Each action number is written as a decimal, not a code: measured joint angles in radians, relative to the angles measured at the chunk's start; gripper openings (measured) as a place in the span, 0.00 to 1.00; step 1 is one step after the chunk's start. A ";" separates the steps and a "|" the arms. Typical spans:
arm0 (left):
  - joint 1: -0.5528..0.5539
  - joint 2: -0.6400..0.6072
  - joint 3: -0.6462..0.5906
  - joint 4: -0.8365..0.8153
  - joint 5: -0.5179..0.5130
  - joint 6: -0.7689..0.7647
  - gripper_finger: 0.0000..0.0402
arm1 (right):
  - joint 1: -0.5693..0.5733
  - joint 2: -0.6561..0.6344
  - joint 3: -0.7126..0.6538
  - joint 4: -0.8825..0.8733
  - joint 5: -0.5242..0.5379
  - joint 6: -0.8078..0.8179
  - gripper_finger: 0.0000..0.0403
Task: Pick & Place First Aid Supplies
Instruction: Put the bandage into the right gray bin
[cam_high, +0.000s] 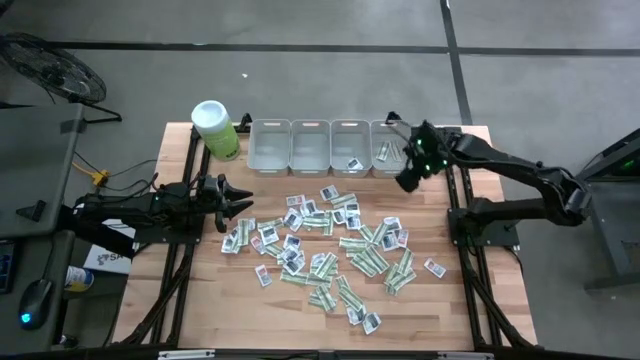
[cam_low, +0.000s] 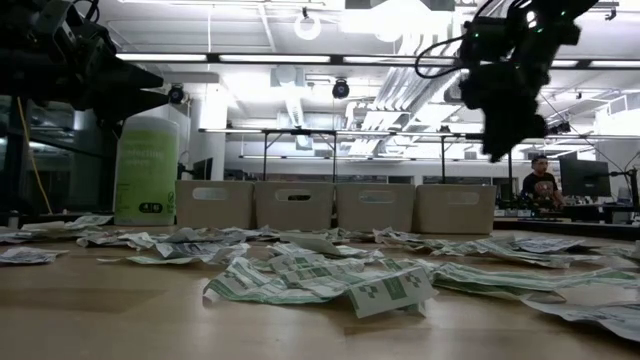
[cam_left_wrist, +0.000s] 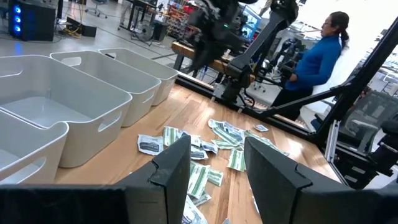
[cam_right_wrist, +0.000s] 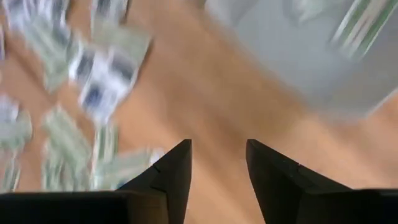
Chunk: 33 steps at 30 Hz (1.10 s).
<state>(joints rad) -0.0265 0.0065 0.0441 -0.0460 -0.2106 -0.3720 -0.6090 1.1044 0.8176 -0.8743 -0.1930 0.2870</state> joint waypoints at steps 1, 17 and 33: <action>0.000 0.000 0.000 0.000 0.000 0.000 0.37 | 0.034 -0.001 0.000 -0.036 0.006 0.015 0.35; 0.000 0.000 0.000 0.000 0.000 0.000 0.37 | 0.585 0.002 -0.100 -0.090 0.190 0.495 0.33; 0.000 0.000 0.000 0.000 0.000 0.000 0.37 | 0.923 0.002 -0.297 0.201 0.173 0.840 0.33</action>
<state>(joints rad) -0.0265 0.0063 0.0440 -0.0460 -0.2104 -0.3717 0.3139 1.1069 0.5201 -0.6731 -0.0201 1.1273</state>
